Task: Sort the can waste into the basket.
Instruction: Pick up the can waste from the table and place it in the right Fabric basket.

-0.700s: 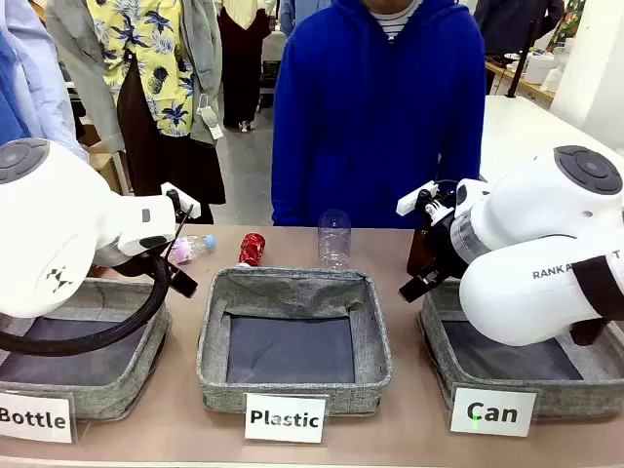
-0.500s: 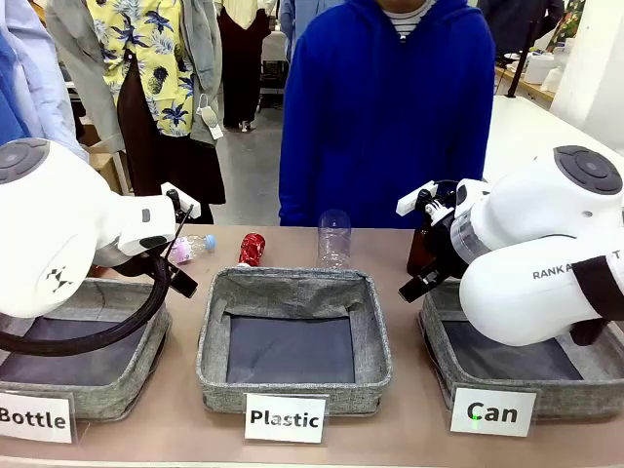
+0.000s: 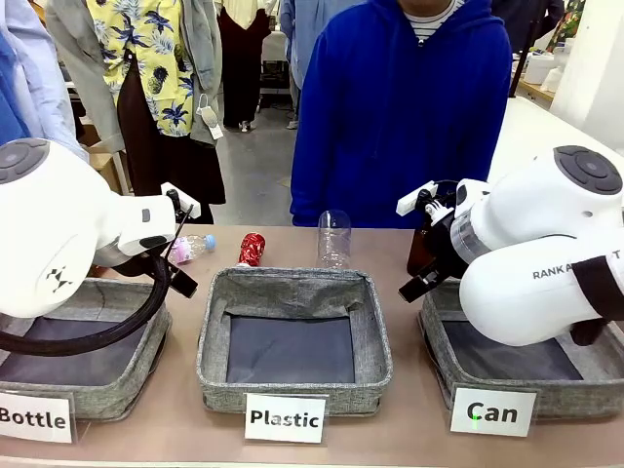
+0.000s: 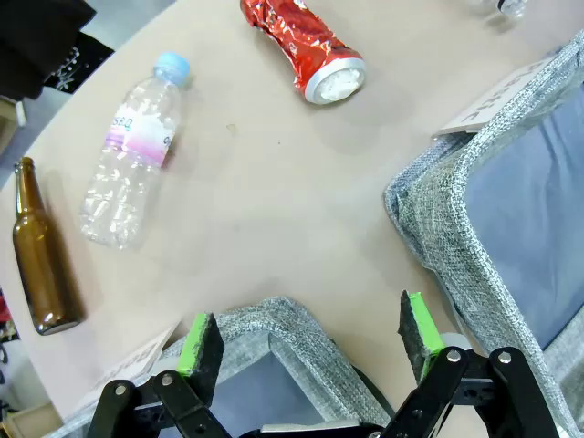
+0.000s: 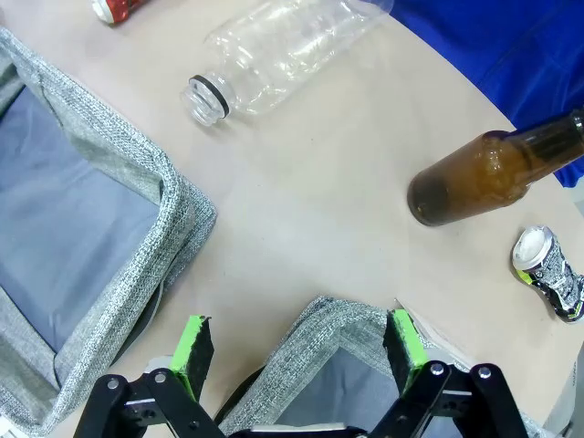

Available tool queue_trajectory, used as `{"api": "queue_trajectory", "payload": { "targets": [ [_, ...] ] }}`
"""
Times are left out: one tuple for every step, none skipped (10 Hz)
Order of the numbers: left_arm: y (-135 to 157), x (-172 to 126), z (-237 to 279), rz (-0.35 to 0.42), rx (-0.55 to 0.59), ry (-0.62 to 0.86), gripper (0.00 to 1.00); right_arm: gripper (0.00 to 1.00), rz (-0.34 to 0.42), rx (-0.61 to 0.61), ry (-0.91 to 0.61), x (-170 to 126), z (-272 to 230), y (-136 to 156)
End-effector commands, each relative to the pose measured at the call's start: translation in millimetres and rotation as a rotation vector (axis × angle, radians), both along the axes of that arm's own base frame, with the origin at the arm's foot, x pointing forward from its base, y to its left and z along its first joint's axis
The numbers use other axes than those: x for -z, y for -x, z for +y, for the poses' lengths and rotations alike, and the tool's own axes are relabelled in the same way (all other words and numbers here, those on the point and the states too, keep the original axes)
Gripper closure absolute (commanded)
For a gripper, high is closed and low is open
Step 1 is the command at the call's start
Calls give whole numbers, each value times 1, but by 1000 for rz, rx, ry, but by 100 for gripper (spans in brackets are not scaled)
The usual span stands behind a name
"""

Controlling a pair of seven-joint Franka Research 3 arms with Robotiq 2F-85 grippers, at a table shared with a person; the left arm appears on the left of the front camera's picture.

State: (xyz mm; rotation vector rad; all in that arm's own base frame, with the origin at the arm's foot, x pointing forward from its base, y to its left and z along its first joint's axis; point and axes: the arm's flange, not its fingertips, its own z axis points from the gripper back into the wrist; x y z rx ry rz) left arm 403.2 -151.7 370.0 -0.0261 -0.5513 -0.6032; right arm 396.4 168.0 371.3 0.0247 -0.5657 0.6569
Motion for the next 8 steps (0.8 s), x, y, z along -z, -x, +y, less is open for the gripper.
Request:
{"api": "queue_trajectory", "payload": {
  "targets": [
    [0, 0, 0, 0, 0, 0, 0, 0, 0, 0, 0, 0, 0, 0],
    [0, 0, 0, 0, 0, 0, 0, 0, 0, 0, 0, 0, 0, 0],
    [0, 0, 0, 0, 0, 0, 0, 0, 0, 0, 0, 0, 0, 0],
    [0, 0, 0, 0, 0, 0, 0, 0, 0, 0, 0, 0, 0, 0],
    [0, 0, 0, 0, 0, 0, 0, 0, 0, 0, 0, 0, 0, 0],
    [0, 0, 0, 0, 0, 0, 0, 0, 0, 0, 0, 0, 0, 0],
    [0, 0, 0, 0, 0, 0, 0, 0, 0, 0, 0, 0, 0, 0],
    [16, -26, 3, -43, 36, 55, 0, 0, -38, -14, 4, -29, -2, 9]
  ]
}}
